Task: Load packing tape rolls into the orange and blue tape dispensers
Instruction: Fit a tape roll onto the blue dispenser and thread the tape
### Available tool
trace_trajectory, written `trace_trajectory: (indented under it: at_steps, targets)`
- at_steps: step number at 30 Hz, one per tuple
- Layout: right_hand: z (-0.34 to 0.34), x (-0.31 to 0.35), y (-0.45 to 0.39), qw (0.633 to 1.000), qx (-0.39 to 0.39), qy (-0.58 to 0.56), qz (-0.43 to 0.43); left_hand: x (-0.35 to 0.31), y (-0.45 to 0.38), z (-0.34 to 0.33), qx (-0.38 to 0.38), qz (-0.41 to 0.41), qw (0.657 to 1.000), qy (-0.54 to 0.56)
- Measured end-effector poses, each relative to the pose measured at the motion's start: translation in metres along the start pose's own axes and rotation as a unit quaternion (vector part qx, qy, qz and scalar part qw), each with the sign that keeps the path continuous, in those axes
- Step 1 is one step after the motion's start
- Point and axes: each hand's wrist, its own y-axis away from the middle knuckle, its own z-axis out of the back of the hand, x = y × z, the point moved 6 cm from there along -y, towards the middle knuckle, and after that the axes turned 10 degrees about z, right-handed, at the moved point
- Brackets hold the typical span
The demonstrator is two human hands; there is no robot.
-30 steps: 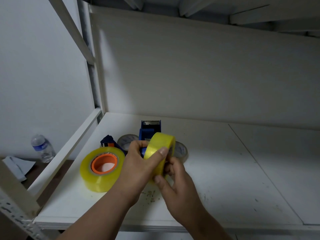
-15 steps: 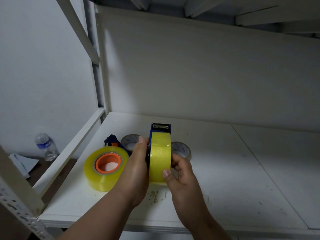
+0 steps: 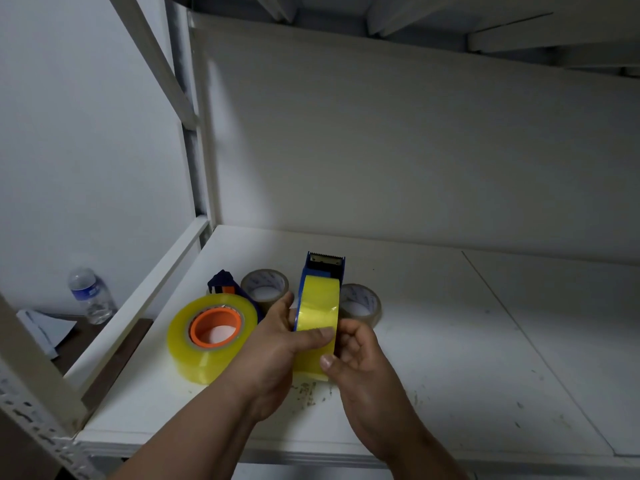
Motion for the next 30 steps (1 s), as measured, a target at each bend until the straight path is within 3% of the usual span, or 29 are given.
trace_trajectory:
  at_steps: [10,15,19,24,30]
  targets:
    - [0.007,0.004,0.008,0.995,0.043,0.075,-0.055,-0.003,0.002,0.007,0.007,0.002,0.993,-0.116]
    - [0.015,0.021,0.005,0.973,0.031,0.218,-0.068,0.003,0.006,0.004,-0.002,-0.017,0.992,-0.127]
    - [0.021,0.044,-0.002,0.970,-0.025,0.239,-0.024,0.013,0.010,0.002,-0.021,-0.016,0.991,-0.134]
    - [0.005,0.056,-0.001,0.937,0.017,0.342,0.072,0.021,0.014,0.001,-0.029,-0.030,0.989,-0.138]
    - [-0.004,0.057,-0.007,0.914,-0.009,0.394,0.100,0.022,0.013,0.003,-0.030,-0.057,0.983,-0.174]
